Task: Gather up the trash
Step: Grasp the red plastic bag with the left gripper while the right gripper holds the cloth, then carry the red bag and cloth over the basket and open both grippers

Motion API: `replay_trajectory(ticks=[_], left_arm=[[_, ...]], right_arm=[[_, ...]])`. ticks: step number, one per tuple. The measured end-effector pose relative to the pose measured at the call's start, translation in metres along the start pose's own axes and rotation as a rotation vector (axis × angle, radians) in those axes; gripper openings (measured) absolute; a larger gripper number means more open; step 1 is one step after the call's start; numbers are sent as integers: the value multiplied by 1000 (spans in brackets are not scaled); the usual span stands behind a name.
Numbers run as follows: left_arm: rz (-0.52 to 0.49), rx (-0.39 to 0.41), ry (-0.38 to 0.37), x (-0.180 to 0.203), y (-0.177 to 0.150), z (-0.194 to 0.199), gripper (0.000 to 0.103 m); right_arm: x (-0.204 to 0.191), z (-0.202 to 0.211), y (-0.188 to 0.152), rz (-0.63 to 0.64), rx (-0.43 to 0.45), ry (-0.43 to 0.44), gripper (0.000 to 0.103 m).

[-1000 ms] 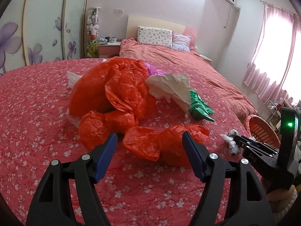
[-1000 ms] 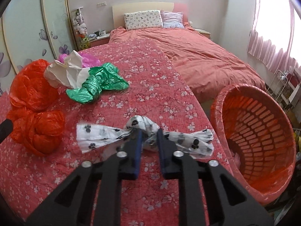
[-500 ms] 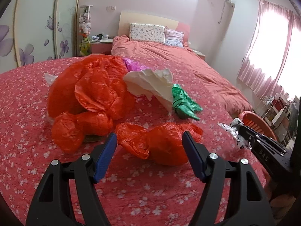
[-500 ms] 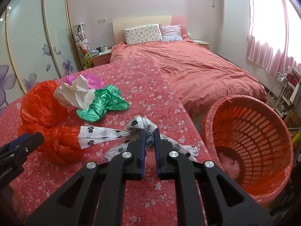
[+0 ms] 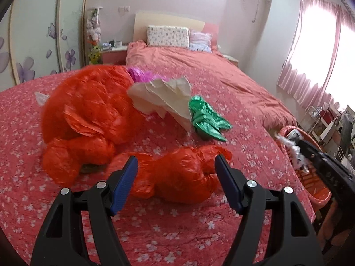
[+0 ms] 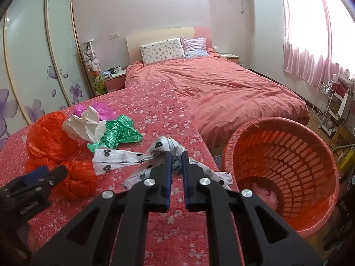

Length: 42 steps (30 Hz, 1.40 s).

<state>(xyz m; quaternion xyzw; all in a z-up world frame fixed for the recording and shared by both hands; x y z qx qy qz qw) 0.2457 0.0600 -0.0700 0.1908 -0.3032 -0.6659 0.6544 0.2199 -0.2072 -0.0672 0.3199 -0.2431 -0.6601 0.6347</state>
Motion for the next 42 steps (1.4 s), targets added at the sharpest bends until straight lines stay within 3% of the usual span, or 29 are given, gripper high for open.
replay_trajectory(ticks=[6, 20, 23, 26, 42], left_arm=[[-11, -82, 29, 8, -3, -27, 69], [-38, -144, 15, 16, -10, -35, 70], [-53, -135, 5, 21, -10, -33, 59], [-52, -121, -12, 25, -9, -29, 54], [-110, -3, -96, 75, 16, 15, 53]], right_arm=[[5, 0, -3, -4, -6, -2, 10], [14, 2, -9, -18, -15, 2, 10], [15, 6, -10, -21, -11, 1, 10], [18, 11, -9, -24, -2, -1, 10], [57, 48, 1, -86, 89, -38, 10]])
Point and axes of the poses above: each gripper's, at about its wrist camera, not at the fingertips, and z roughly against the way its jaws point, x to its right, y to its top, the point moved 5 cm from there along -z, roughly the way its jaws point, and after that the axes turned 7 degrees about -x, right-handed, at the moved point
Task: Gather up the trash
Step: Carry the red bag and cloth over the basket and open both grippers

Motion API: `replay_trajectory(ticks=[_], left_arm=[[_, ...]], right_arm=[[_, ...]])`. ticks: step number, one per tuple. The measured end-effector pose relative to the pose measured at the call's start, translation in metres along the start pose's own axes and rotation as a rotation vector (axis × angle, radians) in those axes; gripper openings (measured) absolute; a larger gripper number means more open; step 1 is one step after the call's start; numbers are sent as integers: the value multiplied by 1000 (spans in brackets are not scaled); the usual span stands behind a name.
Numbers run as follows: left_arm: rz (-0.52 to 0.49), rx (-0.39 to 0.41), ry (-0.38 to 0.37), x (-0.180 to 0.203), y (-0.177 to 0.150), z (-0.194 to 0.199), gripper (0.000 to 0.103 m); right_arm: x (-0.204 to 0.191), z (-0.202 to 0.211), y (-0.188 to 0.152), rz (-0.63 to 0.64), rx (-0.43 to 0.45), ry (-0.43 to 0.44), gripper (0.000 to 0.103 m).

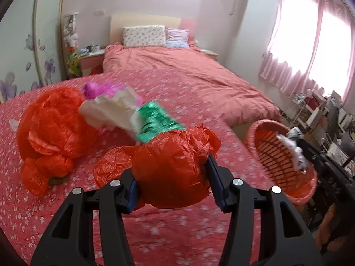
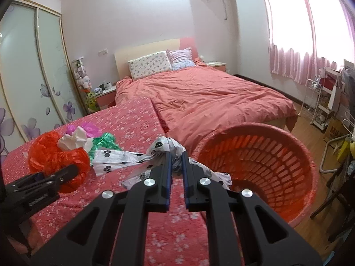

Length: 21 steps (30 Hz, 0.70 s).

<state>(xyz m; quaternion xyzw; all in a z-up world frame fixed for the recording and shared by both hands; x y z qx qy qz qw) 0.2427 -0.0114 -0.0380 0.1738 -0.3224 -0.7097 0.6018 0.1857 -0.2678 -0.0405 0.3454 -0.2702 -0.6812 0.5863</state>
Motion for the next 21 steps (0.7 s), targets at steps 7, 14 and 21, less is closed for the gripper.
replay_trajectory(ticks=[7, 14, 21], left_arm=[[-42, 27, -64, 35, 10, 2, 53], [-91, 36, -129, 76, 15, -4, 53], [-127, 24, -178, 108, 16, -15, 53]], right_arm=[[27, 17, 4, -26, 52, -60, 10], [66, 29, 8, -84, 90, -117, 10], [101, 31, 8, -139, 103, -156, 10]])
Point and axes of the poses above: each gripper's, at about its wrist camera, not at the fingertips, and z roughly against the way its jaws point, x to its right, y to its top, the point moved 5 cm from there along -z, roughly the way its jaws point, and after that the axes turned 7 degrees about -x, right-handed, at the moved point
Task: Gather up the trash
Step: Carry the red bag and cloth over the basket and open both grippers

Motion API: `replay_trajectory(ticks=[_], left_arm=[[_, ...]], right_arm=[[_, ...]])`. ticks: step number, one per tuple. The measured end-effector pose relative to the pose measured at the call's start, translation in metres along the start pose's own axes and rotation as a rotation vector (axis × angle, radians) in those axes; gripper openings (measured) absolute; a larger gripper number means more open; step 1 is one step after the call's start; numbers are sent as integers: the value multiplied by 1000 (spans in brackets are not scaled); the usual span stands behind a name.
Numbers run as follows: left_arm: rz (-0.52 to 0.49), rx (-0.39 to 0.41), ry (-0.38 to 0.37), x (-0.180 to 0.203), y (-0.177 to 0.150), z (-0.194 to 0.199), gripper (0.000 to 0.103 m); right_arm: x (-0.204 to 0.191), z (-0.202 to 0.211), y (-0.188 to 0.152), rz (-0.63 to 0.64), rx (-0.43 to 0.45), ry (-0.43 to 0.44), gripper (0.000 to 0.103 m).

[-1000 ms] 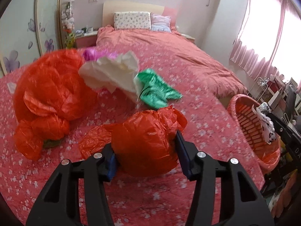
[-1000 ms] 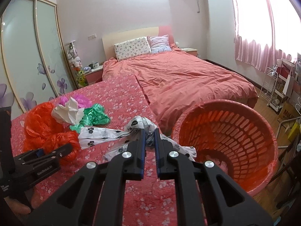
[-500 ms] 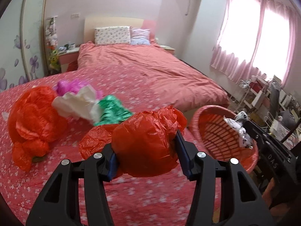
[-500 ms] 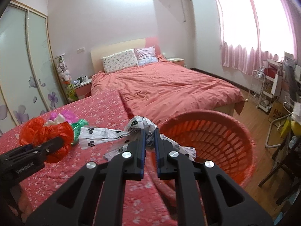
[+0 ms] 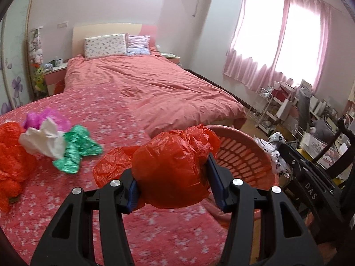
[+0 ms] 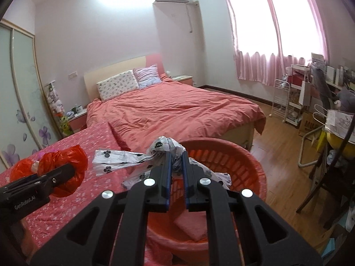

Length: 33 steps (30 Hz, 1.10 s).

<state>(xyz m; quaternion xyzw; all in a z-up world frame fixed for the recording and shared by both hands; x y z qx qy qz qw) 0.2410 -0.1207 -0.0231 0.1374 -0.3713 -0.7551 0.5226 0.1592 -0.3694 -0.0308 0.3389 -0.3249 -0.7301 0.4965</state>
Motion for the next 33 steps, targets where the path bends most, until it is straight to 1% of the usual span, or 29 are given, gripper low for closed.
replay_trajectory(ticks=[8, 19, 24, 28, 33], left_arm=[[-41, -23, -46, 31, 2, -20, 53], [-97, -46, -99, 61, 4, -42, 53], [-110, -63, -110, 67, 2, -52, 53], [-112, -79, -121, 69, 1, -58, 54], [-125, -90, -120, 73, 0, -64, 55]], right_arm=[[31, -8, 3, -39, 4, -36, 10], [55, -23, 7, -91, 2, -65, 11], [65, -31, 9, -120, -3, -64, 11], [71, -36, 14, -143, -10, -45, 11], [78, -43, 20, -163, -12, -25, 14]])
Point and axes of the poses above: each gripper's, at about its wrist camera, not at the fingertips, and z roughly against the way its jaws point, x to its right, y to its top, the point moved 5 cm from there along -z, roughly the way its jaws point, and after that the axes turned 7 degrees about -x, right-handed, at the moved point
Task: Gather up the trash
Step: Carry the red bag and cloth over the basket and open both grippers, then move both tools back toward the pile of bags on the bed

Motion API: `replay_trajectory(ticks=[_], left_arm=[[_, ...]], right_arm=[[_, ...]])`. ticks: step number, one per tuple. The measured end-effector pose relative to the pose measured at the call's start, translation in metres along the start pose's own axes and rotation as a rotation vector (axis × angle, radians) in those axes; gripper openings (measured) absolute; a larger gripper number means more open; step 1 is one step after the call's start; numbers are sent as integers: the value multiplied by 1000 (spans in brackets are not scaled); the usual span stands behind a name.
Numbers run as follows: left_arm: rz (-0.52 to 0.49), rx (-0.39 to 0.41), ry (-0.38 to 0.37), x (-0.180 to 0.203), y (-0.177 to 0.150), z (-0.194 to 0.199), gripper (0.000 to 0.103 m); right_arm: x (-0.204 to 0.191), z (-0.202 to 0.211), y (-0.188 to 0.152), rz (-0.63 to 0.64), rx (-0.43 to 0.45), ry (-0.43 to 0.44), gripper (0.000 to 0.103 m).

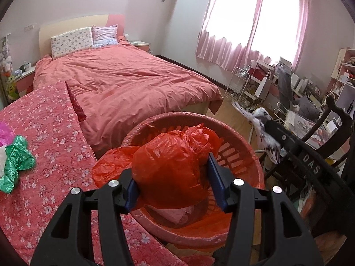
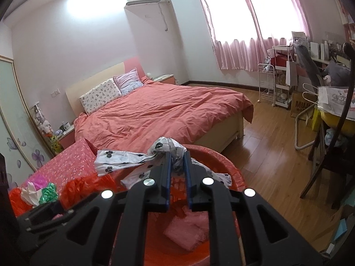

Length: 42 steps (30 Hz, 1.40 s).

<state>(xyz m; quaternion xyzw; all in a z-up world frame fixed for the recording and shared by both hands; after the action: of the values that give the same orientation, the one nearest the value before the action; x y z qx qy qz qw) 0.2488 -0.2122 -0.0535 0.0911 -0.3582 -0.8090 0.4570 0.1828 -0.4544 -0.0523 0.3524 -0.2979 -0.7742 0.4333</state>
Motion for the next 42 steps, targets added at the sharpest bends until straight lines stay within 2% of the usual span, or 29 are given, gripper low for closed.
replay_trajectory(ticks=[3, 5, 10, 14, 17, 24, 32, 42], left_arm=[[6, -17, 0, -2, -2, -4, 59], [19, -31, -1, -5, -5, -7, 62], [30, -46, 12, -13, -10, -8, 69], [47, -46, 23, -20, -12, -5, 70], [56, -43, 34, -28, -14, -1, 70], [89, -13, 95, -63, -27, 27, 70], [164, 40, 233, -126, -43, 74, 72], [297, 76, 424, -223, -80, 139, 72]], right_arm=[[-1, -4, 2, 4, -2, 3, 14], [-2, -6, 1, 1, -8, 7, 21], [1, -7, -2, -14, -13, 1, 31], [2, -7, -6, -9, -17, -11, 34], [-2, -5, -9, 9, -16, -22, 41], [-28, 1, -16, 68, -23, -8, 45], [-112, 5, -35, 198, -62, 97, 50], [-247, -20, -78, 352, -186, 228, 50]])
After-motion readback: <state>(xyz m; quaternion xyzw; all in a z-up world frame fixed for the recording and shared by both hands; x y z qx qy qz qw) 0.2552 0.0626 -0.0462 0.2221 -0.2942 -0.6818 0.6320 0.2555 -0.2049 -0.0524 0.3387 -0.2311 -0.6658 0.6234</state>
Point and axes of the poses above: each gripper's, at about its wrist camera, not at the fingertips, and z roughly against the way its jaws point, x to its right, y to its top, the point moved 5 cm from there along -z, roughly the way its jaws point, and after that the axes turned 7 degrees about -x, right-handed, at the moved point
